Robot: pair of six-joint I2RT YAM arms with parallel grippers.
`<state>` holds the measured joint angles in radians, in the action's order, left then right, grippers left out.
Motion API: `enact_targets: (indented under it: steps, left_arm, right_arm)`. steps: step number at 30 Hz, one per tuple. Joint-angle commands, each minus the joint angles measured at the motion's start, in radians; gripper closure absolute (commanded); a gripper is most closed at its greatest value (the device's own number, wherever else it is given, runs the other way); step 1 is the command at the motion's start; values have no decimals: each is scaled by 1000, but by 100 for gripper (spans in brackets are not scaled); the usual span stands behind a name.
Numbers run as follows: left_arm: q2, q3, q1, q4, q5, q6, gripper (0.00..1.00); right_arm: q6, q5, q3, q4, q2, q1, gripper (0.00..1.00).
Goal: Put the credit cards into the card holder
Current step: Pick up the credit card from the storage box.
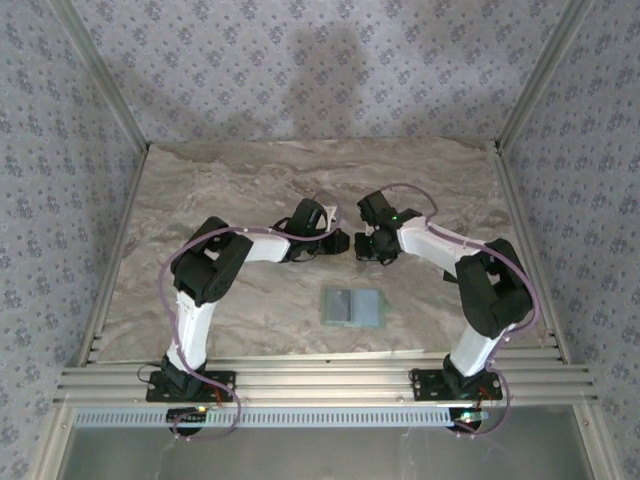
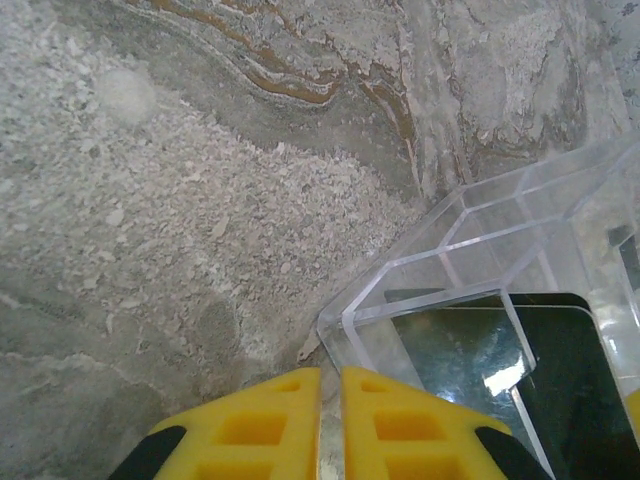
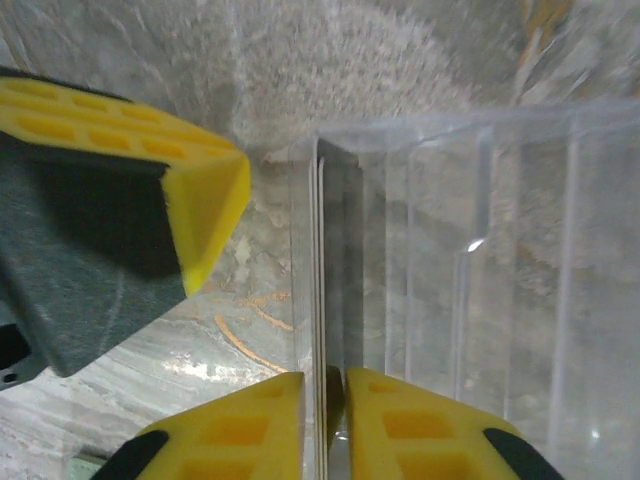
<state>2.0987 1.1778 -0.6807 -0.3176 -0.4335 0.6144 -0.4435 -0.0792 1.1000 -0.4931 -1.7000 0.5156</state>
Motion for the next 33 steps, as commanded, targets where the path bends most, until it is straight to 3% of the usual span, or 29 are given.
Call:
enact_targets:
  steps: [1,13,33]
  left_arm:
    - [20,24,-4,-18,-25,2,87]
    - [34,33,-8,-29,-40,9,87]
    - [50,52,-17,-18,-37,8,87]
  right_arm:
    - [2,-94,-23,28,-15,-15,79]
    - [-20,-235,-64,96,14,-56,75]
    - [-57,-346,-107,153,47,-97,73]
